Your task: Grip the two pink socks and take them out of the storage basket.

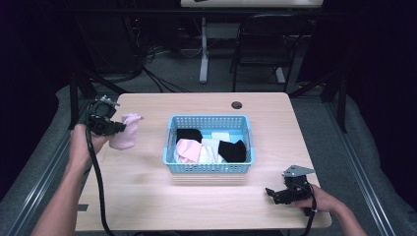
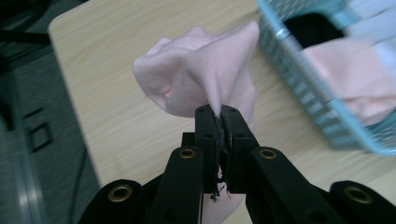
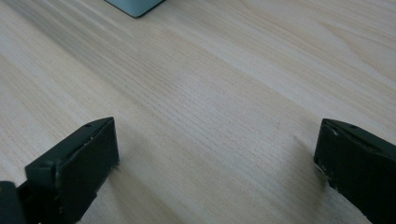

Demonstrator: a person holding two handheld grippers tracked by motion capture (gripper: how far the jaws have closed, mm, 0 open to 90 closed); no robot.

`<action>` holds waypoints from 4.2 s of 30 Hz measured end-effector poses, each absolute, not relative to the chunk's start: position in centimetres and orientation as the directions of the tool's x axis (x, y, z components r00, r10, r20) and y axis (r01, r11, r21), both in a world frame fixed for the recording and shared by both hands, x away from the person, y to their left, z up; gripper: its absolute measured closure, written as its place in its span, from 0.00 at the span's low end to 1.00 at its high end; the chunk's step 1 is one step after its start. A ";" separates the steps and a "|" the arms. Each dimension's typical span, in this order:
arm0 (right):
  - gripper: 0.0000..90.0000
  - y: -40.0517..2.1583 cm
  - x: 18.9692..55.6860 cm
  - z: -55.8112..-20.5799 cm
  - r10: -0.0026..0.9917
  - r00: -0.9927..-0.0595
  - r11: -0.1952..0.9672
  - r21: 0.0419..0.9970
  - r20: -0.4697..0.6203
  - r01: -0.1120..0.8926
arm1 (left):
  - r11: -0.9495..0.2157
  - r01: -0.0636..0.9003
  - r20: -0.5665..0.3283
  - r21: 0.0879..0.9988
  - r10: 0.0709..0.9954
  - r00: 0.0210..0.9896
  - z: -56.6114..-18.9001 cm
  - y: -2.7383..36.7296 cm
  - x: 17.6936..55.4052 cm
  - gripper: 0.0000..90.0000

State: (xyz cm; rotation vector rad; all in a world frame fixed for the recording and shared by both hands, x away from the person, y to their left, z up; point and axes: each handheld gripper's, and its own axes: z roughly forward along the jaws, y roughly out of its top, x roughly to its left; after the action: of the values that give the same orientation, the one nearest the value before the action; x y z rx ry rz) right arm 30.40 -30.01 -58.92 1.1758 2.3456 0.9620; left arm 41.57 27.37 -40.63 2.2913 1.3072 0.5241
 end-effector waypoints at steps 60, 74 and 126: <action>0.00 -30.0 30.4 -58.9 0.802 -0.597 0.426 0.704 -0.005 0.567 | -0.448 0.675 -0.033 0.587 0.819 0.573 -44.8 18.7 43.2 0.07; 0.00 -30.0 30.4 -58.9 0.802 -0.597 0.426 0.704 -0.005 0.568 | -0.508 0.660 -0.067 0.554 0.763 0.643 -47.7 12.7 43.9 0.08; 0.00 -30.1 30.4 -58.9 0.800 -0.600 0.428 0.704 -0.003 0.567 | -0.572 0.745 -0.087 0.343 0.771 0.631 -52.5 8.0 45.0 0.90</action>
State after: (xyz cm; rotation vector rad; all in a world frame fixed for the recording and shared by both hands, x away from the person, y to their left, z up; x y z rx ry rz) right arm 30.36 -30.05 -58.90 1.1729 2.3487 0.9651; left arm 45.04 8.02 -52.46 2.5081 1.2117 0.1022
